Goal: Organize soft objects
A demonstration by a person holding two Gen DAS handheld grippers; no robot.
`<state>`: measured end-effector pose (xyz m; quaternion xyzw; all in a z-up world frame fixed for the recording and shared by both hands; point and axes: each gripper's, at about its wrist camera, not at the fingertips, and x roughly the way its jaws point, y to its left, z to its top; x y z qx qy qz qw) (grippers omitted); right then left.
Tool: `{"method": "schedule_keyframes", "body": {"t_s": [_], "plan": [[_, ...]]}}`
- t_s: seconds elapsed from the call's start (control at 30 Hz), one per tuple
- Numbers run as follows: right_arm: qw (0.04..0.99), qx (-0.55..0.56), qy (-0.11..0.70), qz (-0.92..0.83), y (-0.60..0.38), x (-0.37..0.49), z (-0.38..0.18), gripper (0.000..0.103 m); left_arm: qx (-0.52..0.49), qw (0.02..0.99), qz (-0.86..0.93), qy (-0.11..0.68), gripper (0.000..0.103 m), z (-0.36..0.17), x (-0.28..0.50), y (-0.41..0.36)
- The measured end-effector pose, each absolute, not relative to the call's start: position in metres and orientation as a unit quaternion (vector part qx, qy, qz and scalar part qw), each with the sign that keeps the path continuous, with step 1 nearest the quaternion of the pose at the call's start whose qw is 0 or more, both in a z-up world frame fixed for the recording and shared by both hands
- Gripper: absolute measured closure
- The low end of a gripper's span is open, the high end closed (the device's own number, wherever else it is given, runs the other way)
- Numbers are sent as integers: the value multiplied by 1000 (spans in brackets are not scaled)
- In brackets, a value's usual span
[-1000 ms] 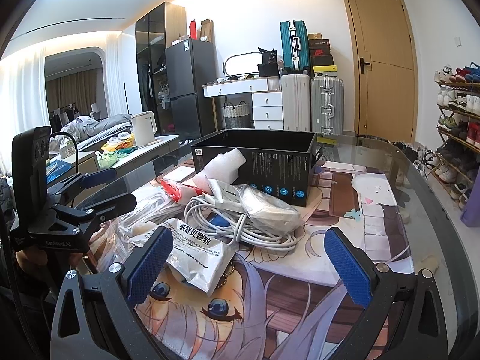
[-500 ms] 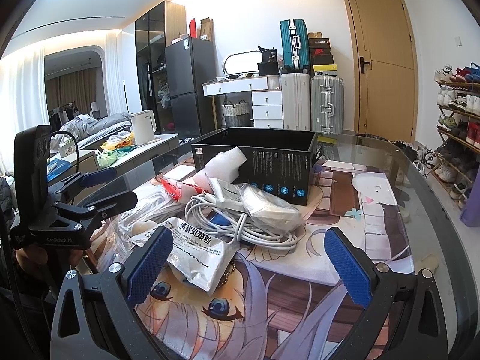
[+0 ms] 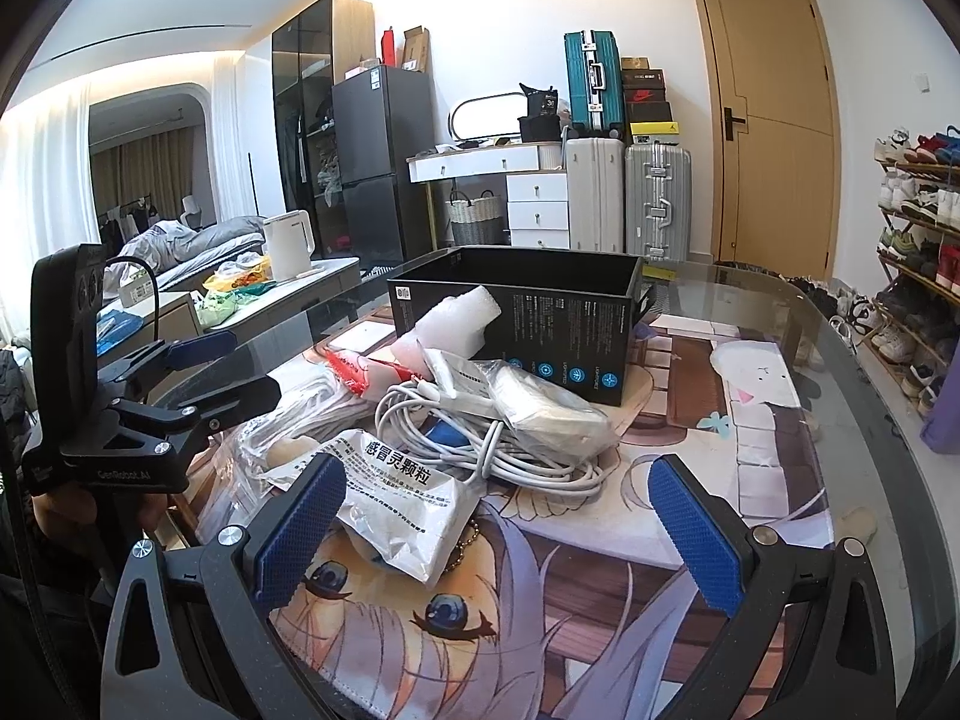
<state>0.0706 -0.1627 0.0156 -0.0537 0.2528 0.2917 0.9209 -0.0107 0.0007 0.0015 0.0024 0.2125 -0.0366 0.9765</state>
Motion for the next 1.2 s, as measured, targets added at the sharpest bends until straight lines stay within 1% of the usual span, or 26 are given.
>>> {"method": "schedule_keyframes", "body": {"t_s": [0.8, 1.2], "plan": [[921, -55, 254, 290, -163, 70, 16, 1, 3, 976, -28, 216, 0, -2, -9, 2], [908, -73, 277, 306, -143, 70, 12, 1, -2, 975, -29, 219, 0, -1, -7, 4]]}}
